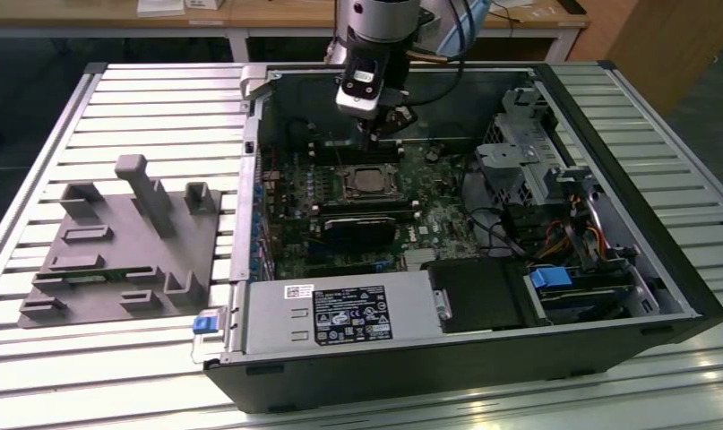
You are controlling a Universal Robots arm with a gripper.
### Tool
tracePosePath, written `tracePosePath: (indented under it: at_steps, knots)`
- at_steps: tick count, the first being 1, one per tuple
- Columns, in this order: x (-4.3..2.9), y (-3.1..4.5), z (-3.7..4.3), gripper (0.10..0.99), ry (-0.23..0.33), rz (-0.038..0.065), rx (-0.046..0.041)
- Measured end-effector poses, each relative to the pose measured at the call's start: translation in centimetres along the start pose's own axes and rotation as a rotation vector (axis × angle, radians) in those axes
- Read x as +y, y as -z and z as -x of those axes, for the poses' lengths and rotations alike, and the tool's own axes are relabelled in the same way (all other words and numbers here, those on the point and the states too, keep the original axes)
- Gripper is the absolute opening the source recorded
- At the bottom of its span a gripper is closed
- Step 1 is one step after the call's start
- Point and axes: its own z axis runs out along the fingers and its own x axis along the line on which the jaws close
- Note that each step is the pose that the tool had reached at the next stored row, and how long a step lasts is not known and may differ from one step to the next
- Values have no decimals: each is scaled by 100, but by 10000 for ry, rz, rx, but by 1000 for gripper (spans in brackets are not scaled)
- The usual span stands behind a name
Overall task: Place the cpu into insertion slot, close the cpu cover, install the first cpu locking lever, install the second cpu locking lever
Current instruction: 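Install the first cpu locking lever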
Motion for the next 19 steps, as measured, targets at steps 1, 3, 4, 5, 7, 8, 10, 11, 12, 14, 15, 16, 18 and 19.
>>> tracePosePath:
  at_steps: [1,3,4,5,7,8,10,11,12,14,15,16,18,19]
  knots:
    - [0,0,0,114,90,-2,2]
    - [0,0,0,114,264,-5,5]
    - [0,0,0,114,359,-8,7]
    - [0,0,0,114,447,-9,9]
    - [0,0,0,114,623,-12,13]
    - [0,0,0,114,709,-14,15]
    - [0,0,0,114,883,-17,18]
    - [0,0,0,114,966,-20,20]
    - [0,0,0,114,1048,-21,22]
    - [0,0,0,114,1210,-25,25]
    - [0,0,0,114,1292,-26,27]
    - [0,0,0,114,1374,-28,29]
    - [0,0,0,114,1574,-31,33]
    - [0,0,0,114,1756,-35,37]
